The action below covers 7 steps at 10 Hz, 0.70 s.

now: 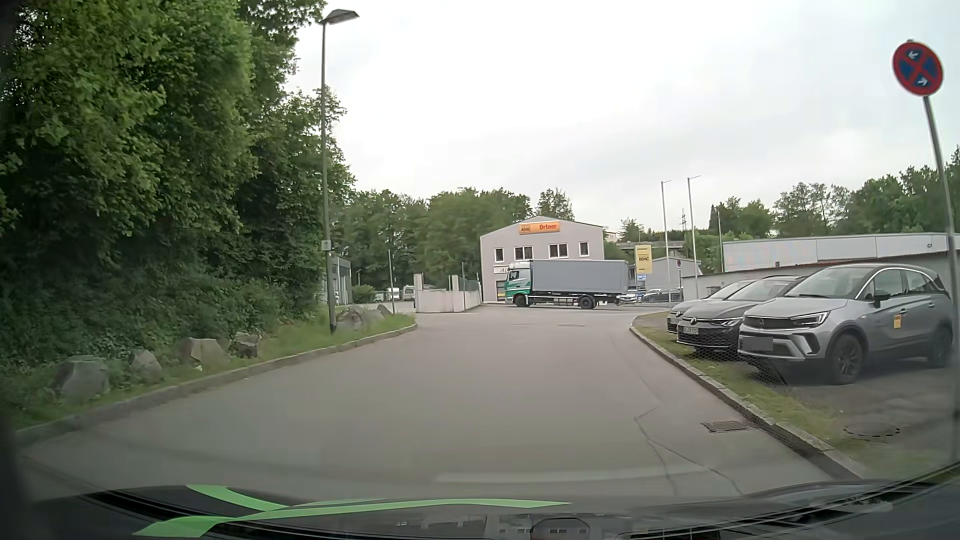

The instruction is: Follow the waypoints while adhering to traffic rules and regulations

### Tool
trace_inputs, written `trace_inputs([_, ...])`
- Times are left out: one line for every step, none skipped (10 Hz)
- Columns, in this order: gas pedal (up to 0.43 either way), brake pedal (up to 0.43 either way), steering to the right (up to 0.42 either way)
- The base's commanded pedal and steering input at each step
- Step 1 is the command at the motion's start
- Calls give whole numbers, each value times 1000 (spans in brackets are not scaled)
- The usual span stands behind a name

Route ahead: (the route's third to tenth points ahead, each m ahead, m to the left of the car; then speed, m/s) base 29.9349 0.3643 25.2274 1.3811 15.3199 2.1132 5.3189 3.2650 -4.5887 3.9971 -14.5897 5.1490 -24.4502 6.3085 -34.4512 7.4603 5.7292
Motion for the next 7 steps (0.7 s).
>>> trace_inputs([0, 0, 25])
trace_inputs([0, 0, 25])
trace_inputs([0, 0, 25])
trace_inputs([0, 0, 25])
trace_inputs([0, 0, 25])
trace_inputs([0, 0, 25])
trace_inputs([0, 0, 25])
